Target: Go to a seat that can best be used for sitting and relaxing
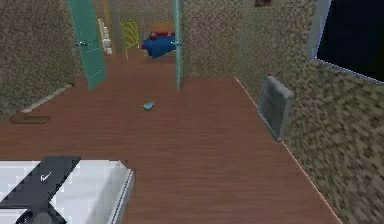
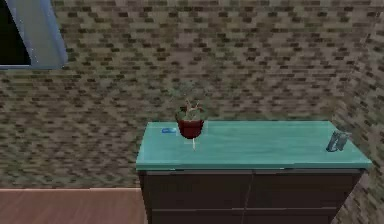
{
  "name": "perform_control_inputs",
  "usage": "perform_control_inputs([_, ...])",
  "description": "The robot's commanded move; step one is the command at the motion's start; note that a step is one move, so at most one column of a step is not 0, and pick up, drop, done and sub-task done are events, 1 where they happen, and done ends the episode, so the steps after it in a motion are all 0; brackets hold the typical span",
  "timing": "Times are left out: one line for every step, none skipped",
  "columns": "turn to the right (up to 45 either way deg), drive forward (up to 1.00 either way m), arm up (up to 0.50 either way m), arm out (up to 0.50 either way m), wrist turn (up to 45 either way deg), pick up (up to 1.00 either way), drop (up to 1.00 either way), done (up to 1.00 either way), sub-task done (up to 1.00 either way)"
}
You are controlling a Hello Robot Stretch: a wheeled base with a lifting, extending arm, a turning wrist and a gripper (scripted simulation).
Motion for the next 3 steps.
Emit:
perform_control_inputs([42.0, 0.00, 0.00, 0.00, 0.0, 0.00, 0.00, 0.00, 0.00])
perform_control_inputs([0.0, 0.20, 0.00, 0.00, 0.0, 0.00, 0.00, 0.00, 0.00])
perform_control_inputs([-45.0, 0.00, 0.00, 0.00, 0.0, 0.00, 0.00, 0.00, 0.00])
